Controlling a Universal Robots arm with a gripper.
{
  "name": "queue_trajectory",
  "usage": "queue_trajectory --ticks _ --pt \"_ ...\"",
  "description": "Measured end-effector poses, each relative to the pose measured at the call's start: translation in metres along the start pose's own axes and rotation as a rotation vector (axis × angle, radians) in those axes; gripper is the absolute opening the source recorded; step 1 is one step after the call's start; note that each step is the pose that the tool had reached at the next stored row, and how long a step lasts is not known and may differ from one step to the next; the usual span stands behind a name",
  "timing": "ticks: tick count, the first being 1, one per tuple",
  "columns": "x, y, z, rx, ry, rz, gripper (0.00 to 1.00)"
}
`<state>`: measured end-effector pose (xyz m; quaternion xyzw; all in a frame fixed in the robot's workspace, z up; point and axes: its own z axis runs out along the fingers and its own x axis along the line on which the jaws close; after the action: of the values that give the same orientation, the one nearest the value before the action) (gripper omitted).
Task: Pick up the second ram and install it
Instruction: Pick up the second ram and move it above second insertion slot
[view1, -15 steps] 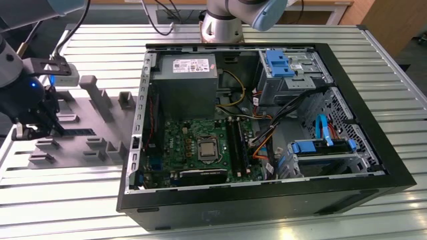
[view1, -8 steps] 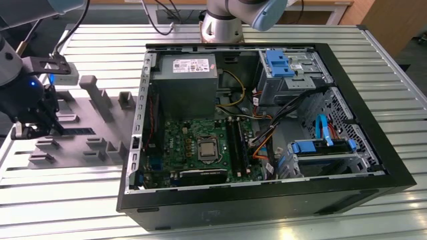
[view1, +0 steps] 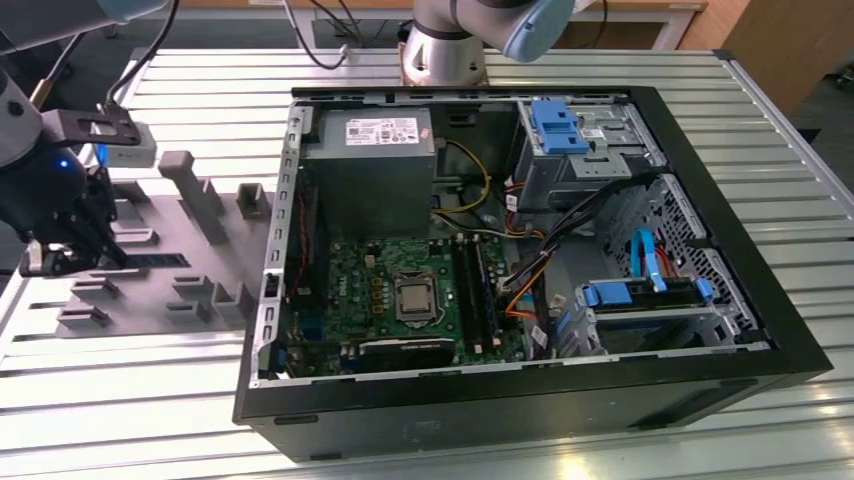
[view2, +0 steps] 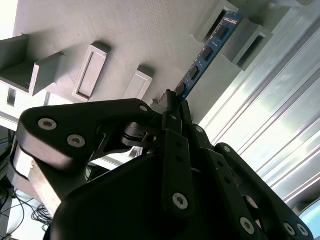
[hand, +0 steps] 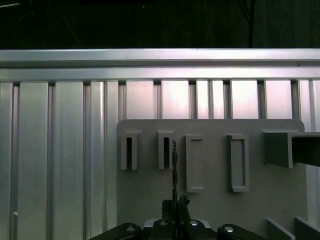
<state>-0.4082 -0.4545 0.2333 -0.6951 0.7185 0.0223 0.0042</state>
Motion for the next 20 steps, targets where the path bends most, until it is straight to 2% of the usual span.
queue_trajectory --ticks 20 --pt "-0.0029 0.0003 -0.0096 -0.0001 0.0001 0.000 0.14"
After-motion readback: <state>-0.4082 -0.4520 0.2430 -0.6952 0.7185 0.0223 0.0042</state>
